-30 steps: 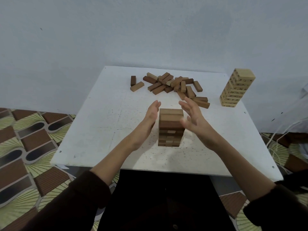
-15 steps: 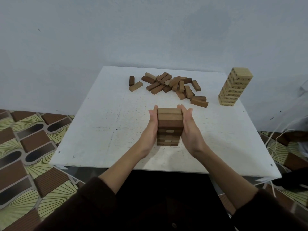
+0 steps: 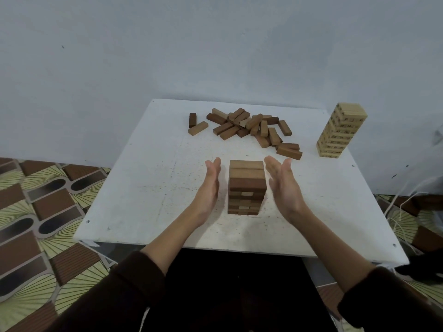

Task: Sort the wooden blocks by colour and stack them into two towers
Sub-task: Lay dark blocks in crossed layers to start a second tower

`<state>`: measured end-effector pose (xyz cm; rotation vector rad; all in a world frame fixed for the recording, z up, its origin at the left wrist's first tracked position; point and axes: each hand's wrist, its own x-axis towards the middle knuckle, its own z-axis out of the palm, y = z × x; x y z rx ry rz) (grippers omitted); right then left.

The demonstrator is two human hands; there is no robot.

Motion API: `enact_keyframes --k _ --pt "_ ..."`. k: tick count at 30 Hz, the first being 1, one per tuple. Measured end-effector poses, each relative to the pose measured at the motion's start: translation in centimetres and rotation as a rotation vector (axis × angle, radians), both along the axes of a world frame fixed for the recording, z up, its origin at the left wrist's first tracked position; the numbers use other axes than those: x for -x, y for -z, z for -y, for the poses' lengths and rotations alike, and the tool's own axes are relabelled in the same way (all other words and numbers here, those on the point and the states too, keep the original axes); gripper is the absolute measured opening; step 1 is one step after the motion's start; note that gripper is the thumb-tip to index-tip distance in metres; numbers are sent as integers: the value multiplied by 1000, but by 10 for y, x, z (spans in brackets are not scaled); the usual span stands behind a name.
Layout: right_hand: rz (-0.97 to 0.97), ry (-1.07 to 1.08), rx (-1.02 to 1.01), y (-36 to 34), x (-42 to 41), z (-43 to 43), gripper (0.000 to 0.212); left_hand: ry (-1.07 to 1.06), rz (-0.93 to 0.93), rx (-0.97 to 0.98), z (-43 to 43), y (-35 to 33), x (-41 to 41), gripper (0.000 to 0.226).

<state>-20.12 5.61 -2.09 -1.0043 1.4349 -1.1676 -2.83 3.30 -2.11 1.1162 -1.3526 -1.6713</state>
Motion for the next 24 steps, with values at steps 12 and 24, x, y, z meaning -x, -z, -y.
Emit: enact_keyframes --k 12,24 --pt "-898 -67 26 -4 37 120 22 26 688 453 107 24 4 43" --pt "-1066 -377 212 11 20 150 31 151 1003 780 182 35 25 59"
